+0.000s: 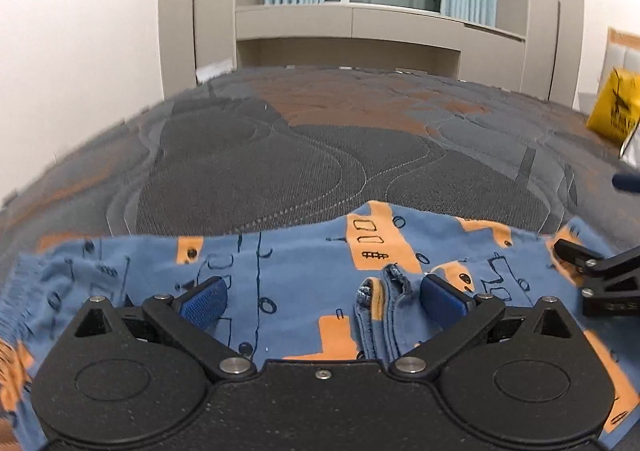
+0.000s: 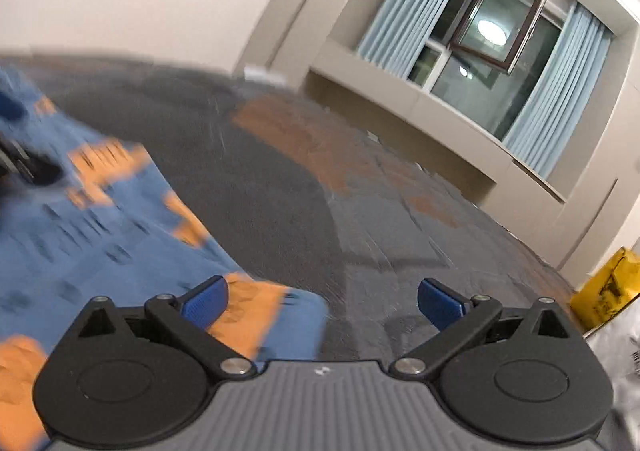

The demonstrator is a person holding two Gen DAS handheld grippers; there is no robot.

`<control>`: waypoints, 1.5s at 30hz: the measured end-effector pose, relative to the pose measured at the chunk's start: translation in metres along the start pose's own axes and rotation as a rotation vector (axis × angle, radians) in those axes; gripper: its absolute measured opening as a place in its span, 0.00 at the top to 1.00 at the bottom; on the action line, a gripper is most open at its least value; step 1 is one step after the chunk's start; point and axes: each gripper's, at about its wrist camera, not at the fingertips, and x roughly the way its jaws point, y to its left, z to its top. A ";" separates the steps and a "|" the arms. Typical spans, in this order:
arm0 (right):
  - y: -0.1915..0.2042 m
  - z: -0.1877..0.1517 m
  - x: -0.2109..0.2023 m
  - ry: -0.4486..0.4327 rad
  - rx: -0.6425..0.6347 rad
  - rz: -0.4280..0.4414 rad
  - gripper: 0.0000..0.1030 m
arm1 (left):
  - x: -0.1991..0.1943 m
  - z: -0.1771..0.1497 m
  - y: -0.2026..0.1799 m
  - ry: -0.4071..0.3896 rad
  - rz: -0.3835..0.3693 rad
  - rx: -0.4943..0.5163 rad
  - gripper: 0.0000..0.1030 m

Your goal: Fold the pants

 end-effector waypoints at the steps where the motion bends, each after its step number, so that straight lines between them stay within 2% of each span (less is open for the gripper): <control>1: -0.002 -0.002 0.006 0.011 0.010 -0.016 0.00 | 0.002 -0.001 0.004 0.006 -0.013 -0.025 0.00; 4: -0.021 -0.006 0.014 0.039 0.124 -0.019 0.00 | 0.004 -0.003 0.004 0.003 -0.020 -0.039 0.00; 6: -0.025 -0.008 0.007 0.025 0.145 -0.030 0.00 | 0.000 -0.003 0.003 -0.006 -0.016 -0.035 0.01; 8: -0.024 -0.012 -0.017 -0.022 0.138 -0.058 0.00 | -0.009 -0.005 0.002 -0.019 0.004 -0.039 0.01; 12: -0.025 -0.031 -0.076 -0.070 0.186 -0.013 0.00 | -0.033 -0.016 -0.003 -0.047 -0.006 -0.010 0.01; 15: -0.015 -0.049 -0.108 -0.027 0.169 -0.057 0.00 | -0.042 -0.031 -0.009 -0.033 0.011 0.027 0.00; 17: -0.009 -0.059 -0.113 0.035 0.137 -0.104 0.00 | -0.044 -0.038 -0.008 -0.059 0.011 0.022 0.00; 19: -0.006 -0.068 -0.114 0.039 0.136 -0.130 0.00 | -0.043 -0.038 -0.001 -0.049 -0.010 -0.024 0.00; 22: -0.007 -0.059 -0.119 0.024 0.152 -0.158 0.00 | -0.047 -0.038 0.008 -0.051 -0.010 -0.073 0.01; 26: 0.003 -0.044 -0.131 -0.055 0.168 -0.102 0.00 | -0.074 -0.042 0.027 -0.116 0.004 -0.143 0.01; 28: 0.018 -0.039 -0.132 -0.055 0.130 -0.070 0.00 | -0.088 -0.046 0.044 -0.149 0.015 -0.198 0.01; 31: 0.038 -0.031 -0.126 -0.052 0.087 -0.034 0.00 | -0.107 -0.054 0.076 -0.176 0.081 -0.275 0.01; 33: 0.045 -0.025 -0.128 -0.099 0.110 -0.004 0.00 | -0.115 -0.060 0.098 -0.176 0.138 -0.340 0.01; 36: 0.055 -0.006 -0.127 -0.150 0.133 0.037 0.00 | -0.113 -0.066 0.126 -0.181 0.171 -0.429 0.01; 39: 0.070 0.012 -0.119 -0.169 0.121 0.085 0.00 | -0.102 -0.066 0.147 -0.178 0.146 -0.501 0.01; 42: 0.087 0.023 -0.111 -0.156 0.097 0.127 0.00 | -0.093 -0.058 0.156 -0.198 0.124 -0.521 0.01; 45: 0.100 0.030 -0.106 -0.150 0.055 0.116 0.00 | -0.085 -0.052 0.161 -0.199 0.101 -0.524 0.01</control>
